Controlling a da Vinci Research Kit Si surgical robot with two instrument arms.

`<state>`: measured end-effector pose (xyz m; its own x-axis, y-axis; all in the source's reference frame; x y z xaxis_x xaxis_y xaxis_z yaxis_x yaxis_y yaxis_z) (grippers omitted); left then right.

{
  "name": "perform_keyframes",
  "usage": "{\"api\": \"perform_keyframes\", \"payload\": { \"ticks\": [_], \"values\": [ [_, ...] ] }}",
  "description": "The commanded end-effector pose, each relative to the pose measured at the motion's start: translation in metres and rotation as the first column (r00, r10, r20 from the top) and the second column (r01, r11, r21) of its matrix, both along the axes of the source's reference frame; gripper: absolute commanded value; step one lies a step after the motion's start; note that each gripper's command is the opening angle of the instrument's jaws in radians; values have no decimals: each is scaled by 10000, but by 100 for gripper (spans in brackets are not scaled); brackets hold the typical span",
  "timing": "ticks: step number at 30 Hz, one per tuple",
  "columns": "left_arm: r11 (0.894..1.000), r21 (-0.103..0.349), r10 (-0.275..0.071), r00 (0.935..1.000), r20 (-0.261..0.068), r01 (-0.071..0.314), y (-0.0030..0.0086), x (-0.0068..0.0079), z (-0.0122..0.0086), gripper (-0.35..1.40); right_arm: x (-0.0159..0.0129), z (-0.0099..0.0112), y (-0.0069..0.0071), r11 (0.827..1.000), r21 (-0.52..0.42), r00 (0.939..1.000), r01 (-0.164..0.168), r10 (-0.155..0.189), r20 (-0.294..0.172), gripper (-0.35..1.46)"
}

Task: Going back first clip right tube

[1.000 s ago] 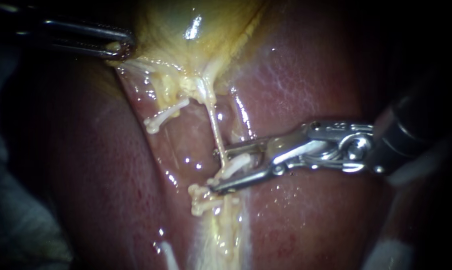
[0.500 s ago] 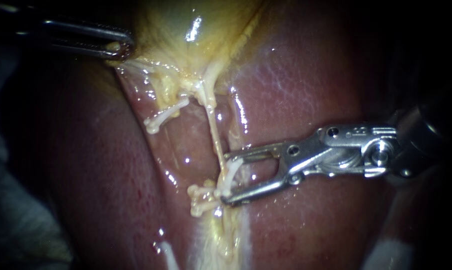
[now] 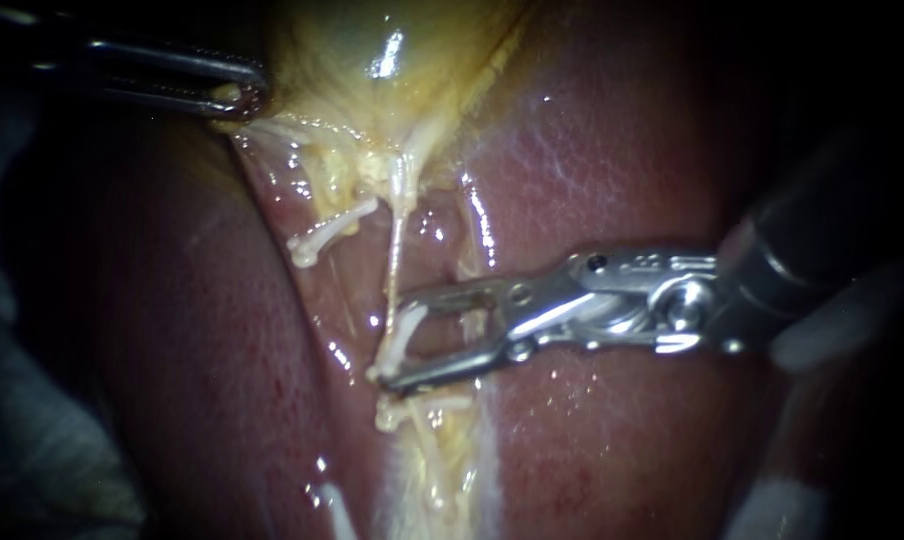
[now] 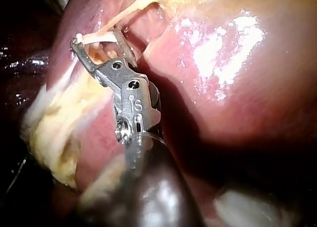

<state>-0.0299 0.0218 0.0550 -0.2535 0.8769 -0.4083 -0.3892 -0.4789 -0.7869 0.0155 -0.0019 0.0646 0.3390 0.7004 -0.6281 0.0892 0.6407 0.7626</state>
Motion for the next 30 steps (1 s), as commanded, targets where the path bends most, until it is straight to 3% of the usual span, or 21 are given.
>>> {"api": "perform_keyframes", "payload": {
  "ticks": [1, 6, 10, 16, 21, 26, 30],
  "values": [
    [10000, -1, -1, 10000, -3, 1, 0, 0, 0, -35, 1, 0, 0, 9998, 167, 9998, -115, 118, -166, 50],
    [10000, -1, -2, 10000, -3, 2, 0, 0, 0, -35, 3, 0, 2, 9985, 509, 9994, -196, 211, -288, 50],
    [10000, -1, -2, 10000, -4, 2, 0, 0, 0, -35, 5, 4, 3, 9907, 1328, 9984, -310, 369, -423, 50],
    [10000, -1, -2, 10000, -3, 2, 0, 0, 0, -35, 5, 16, 2, 9675, 2482, 9963, -491, 648, -557, 50],
    [10000, -1, -2, 10000, -3, 2, 0, 0, 0, -35, 4, 26, 1, 9348, 3480, 9890, -710, 1115, -975, 50],
    [10000, -1, -2, 10000, -3, 2, 0, 0, 0, -35, 3, 28, 0, 9116, 4099, 9879, -313, 906, -1261, 49],
    [10000, -1, -2, 10000, -4, 2, 0, 0, 0, -35, 1, 25, -2, 8838, 4671, 9806, 266, 676, -1838, 48]
  ]
}}
